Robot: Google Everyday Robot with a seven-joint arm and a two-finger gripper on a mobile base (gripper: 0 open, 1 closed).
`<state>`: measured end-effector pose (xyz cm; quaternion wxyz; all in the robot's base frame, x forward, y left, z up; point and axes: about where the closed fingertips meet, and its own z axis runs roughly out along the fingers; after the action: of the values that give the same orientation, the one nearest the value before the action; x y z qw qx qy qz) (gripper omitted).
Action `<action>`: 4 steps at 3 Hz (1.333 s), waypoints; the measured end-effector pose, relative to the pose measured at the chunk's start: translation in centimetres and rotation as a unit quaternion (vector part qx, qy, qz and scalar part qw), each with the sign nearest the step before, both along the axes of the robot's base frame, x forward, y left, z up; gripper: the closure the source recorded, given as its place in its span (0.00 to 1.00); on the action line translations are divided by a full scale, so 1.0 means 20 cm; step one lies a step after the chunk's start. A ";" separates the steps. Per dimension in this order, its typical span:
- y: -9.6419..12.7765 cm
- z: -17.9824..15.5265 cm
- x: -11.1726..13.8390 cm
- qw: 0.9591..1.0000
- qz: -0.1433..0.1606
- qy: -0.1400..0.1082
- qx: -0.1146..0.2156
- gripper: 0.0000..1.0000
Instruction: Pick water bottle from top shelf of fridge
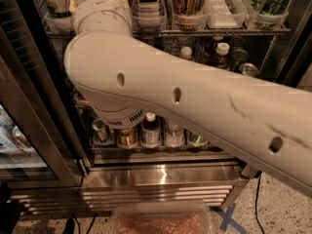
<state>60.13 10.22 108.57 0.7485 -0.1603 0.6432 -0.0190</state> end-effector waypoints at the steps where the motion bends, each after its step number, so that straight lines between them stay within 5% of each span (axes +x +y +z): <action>1: 0.01 0.00 0.03 1.000 -0.001 0.002 0.005 0.33; 4: -0.07 0.03 0.09 0.999 -0.028 0.000 0.022 0.31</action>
Offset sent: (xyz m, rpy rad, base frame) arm 0.0216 -0.0087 -0.0063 0.0351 0.0206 -0.0427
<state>61.96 8.77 109.16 0.7509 -0.1259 0.6478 -0.0261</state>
